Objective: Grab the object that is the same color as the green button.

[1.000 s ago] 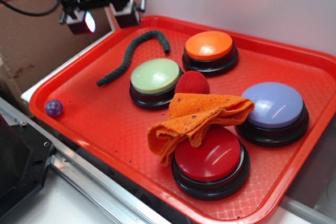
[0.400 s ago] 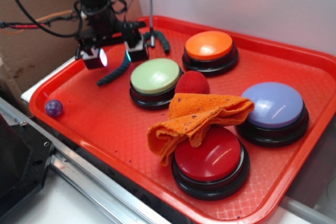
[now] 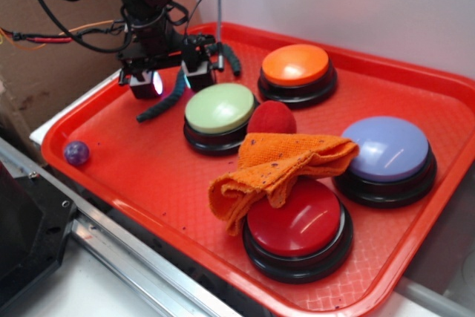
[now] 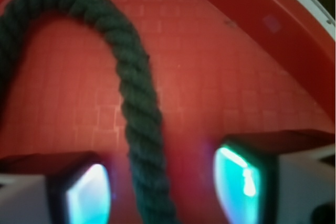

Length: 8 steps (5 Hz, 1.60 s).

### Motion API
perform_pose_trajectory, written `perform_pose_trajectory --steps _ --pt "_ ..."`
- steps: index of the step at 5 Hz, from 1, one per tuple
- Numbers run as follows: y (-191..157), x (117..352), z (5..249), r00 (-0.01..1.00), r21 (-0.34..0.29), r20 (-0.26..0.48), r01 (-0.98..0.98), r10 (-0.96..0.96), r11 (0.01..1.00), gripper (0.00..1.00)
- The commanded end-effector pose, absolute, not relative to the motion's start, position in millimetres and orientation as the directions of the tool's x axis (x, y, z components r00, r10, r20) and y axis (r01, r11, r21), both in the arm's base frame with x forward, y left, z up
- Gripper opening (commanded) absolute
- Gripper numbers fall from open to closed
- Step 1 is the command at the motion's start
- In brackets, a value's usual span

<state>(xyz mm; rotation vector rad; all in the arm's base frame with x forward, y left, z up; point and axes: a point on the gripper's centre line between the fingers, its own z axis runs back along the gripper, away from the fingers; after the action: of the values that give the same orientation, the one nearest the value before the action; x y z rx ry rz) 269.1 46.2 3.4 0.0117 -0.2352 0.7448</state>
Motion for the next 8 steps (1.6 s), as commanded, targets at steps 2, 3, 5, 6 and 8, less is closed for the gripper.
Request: perform_pose_trajectory --steps 2,3,5,6,8 --pt "52 260 7 0.727 -0.042 0.214 -0.661 0.653 0.749 0.00" --pt "54 260 15 0.741 -0.041 0.207 -0.645 0.638 0.763 0.00" --pt "53 263 44 0.816 0.015 0.221 -0.551 0.534 0.835 0.00" --pt "48 270 74 0.915 0.126 0.162 -0.391 0.370 0.912 0.00" --pt "25 271 155 0.950 0.022 0.206 -0.246 0.236 0.969 0.00"
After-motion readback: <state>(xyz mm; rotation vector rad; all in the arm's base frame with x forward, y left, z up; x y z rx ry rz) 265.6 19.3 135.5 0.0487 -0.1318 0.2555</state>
